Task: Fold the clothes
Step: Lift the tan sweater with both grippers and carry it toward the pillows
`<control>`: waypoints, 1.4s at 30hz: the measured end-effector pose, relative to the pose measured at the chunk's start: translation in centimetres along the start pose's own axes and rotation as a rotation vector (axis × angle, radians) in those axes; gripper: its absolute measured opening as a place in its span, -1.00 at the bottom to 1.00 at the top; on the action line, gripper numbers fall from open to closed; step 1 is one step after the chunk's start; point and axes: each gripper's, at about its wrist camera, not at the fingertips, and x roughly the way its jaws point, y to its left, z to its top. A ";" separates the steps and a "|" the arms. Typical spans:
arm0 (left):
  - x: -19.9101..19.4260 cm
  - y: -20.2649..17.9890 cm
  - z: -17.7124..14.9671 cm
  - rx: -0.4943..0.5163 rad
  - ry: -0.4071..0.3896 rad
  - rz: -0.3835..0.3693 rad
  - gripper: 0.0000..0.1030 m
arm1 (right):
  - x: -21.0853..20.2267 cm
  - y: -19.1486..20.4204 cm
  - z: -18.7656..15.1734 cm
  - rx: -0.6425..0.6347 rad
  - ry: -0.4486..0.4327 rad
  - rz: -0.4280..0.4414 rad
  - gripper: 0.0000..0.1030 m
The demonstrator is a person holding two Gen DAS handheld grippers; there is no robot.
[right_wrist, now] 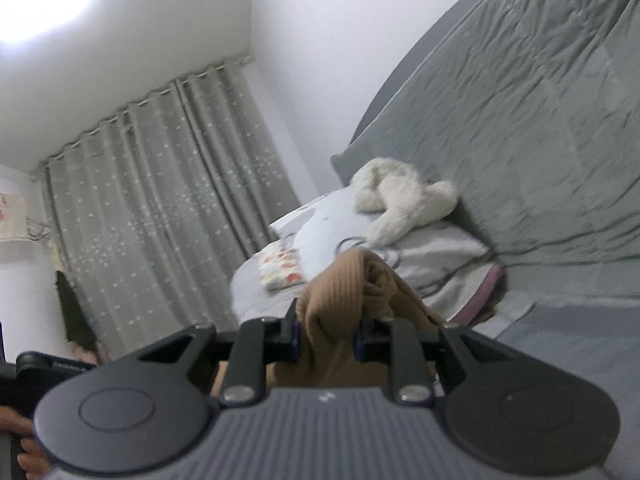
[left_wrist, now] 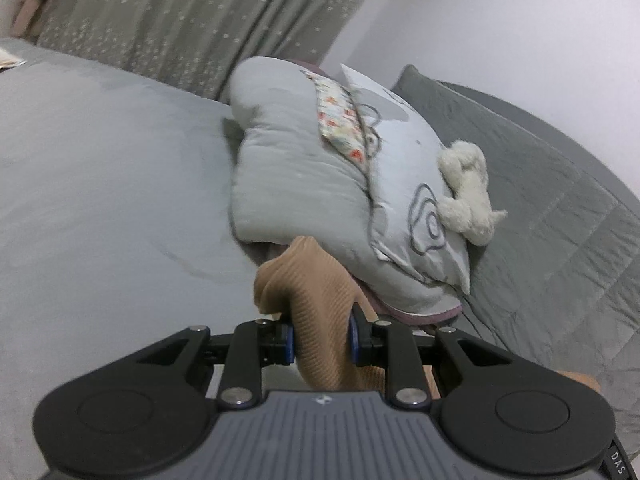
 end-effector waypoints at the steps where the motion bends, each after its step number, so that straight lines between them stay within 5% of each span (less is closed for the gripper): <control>1: 0.7 -0.9 0.0 0.014 0.007 0.000 -0.58 | -0.1 -0.4 0.2 -0.010 -0.006 -0.015 -0.60; 19: 8.8 -16.3 -1.2 0.210 0.049 -0.084 -0.58 | -2.4 -8.9 3.9 -0.033 -0.152 -0.189 -0.60; 27: 12.0 -21.7 -1.9 0.256 0.061 -0.134 -0.58 | -3.0 -11.0 2.9 -0.042 -0.190 -0.315 -0.60; 42: 19.5 -31.6 -7.6 0.432 0.017 -0.374 -0.58 | -4.1 -14.8 1.0 -0.058 -0.257 -0.558 -0.60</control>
